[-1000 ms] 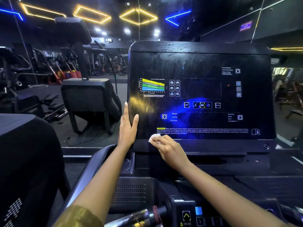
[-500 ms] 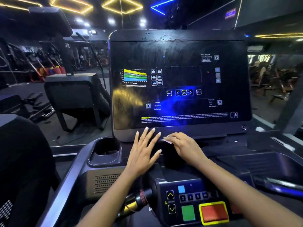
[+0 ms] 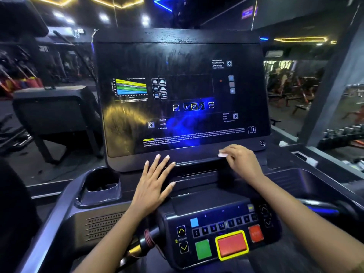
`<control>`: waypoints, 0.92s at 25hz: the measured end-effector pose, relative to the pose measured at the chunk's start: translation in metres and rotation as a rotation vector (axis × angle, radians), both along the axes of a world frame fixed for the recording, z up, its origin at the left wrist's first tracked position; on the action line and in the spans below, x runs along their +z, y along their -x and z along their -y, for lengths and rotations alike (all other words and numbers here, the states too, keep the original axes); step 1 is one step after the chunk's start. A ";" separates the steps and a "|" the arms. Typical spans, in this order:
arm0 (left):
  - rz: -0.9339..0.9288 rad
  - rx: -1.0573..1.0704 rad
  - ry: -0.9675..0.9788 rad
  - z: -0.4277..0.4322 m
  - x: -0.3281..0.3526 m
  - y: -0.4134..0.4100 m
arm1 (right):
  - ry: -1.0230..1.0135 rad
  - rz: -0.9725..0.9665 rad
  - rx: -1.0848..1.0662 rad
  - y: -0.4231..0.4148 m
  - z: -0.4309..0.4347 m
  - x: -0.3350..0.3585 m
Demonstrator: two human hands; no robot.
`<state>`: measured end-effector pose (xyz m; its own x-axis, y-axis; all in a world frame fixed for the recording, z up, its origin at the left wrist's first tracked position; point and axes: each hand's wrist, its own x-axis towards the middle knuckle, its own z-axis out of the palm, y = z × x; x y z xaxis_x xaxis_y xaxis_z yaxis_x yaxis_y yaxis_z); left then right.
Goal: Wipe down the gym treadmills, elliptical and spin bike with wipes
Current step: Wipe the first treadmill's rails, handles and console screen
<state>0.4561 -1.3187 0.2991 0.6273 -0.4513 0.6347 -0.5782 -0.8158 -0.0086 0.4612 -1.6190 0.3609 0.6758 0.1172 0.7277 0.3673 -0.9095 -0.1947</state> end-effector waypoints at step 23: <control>-0.036 0.009 -0.029 -0.002 0.003 0.001 | 0.096 0.057 -0.037 -0.002 0.024 -0.019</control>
<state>0.4550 -1.3163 0.3023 0.6535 -0.4635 0.5984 -0.5711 -0.8208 -0.0121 0.4630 -1.6426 0.3419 0.6386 0.1638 0.7519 0.3410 -0.9361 -0.0856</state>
